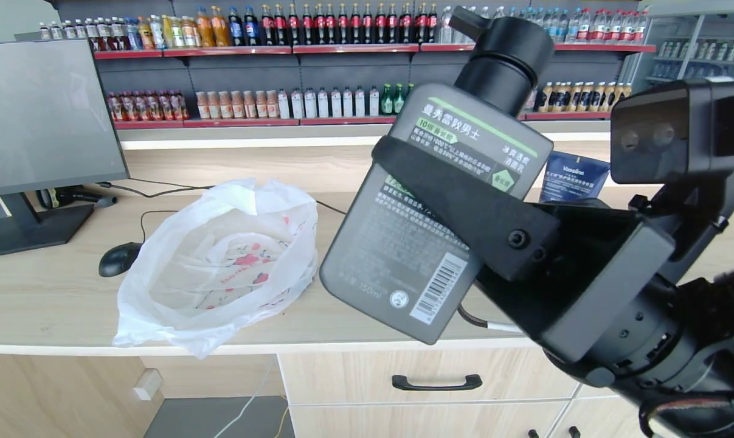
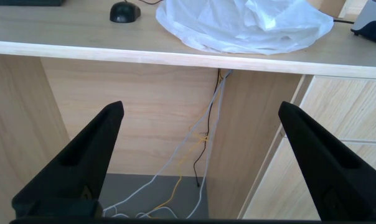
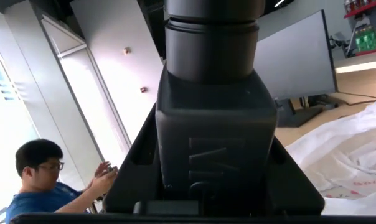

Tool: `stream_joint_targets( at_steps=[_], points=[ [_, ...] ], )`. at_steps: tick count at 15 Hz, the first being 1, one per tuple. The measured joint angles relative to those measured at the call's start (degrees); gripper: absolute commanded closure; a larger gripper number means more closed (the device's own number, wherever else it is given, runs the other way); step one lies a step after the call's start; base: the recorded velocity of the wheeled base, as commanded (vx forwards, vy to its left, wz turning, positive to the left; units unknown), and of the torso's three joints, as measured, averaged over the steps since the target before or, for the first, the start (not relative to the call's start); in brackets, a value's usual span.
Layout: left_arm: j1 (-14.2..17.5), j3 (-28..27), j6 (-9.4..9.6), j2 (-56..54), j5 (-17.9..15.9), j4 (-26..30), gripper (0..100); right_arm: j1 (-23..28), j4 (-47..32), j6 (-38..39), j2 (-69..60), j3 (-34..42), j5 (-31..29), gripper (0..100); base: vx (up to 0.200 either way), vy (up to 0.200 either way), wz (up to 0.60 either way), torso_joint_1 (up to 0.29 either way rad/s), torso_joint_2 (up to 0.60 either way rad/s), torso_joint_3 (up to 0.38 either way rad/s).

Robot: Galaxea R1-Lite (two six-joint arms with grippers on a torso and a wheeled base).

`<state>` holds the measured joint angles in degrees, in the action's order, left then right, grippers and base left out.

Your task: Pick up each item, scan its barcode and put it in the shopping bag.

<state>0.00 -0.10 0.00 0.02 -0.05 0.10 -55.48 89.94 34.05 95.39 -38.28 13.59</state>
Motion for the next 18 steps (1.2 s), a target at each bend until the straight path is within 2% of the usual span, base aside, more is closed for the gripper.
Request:
stream_joint_targets(
  at_steps=[5,9,12,16,18],
  points=[
    [0.00,0.00,0.00,0.00,0.00,0.00,0,2.80,-0.04,-12.11,-0.11,4.30,0.17,100,0.000,0.000,0.00,0.000,0.00,0.000],
    [0.00,0.00,0.18,0.00,-0.02,0.00,0,5.71,-0.02,-22.86,-0.44,11.85,-0.60,100,0.000,0.000,0.00,0.000,0.00,0.000],
    [0.00,0.00,0.16,0.00,-0.05,-0.02,0,14.23,-0.13,-33.91,-1.34,19.96,-3.12,100,0.000,0.000,0.00,0.000,0.00,0.000],
    [0.00,0.00,0.07,0.00,-0.02,0.00,0,25.44,-0.04,-36.25,-2.08,24.64,-6.45,100,0.000,0.000,0.00,0.000,0.00,0.000],
    [0.00,0.00,0.00,0.00,-0.05,0.00,0,27.39,-0.02,-36.05,-1.99,24.78,-6.53,100,0.000,0.000,0.00,0.000,0.00,0.000]
  ],
)
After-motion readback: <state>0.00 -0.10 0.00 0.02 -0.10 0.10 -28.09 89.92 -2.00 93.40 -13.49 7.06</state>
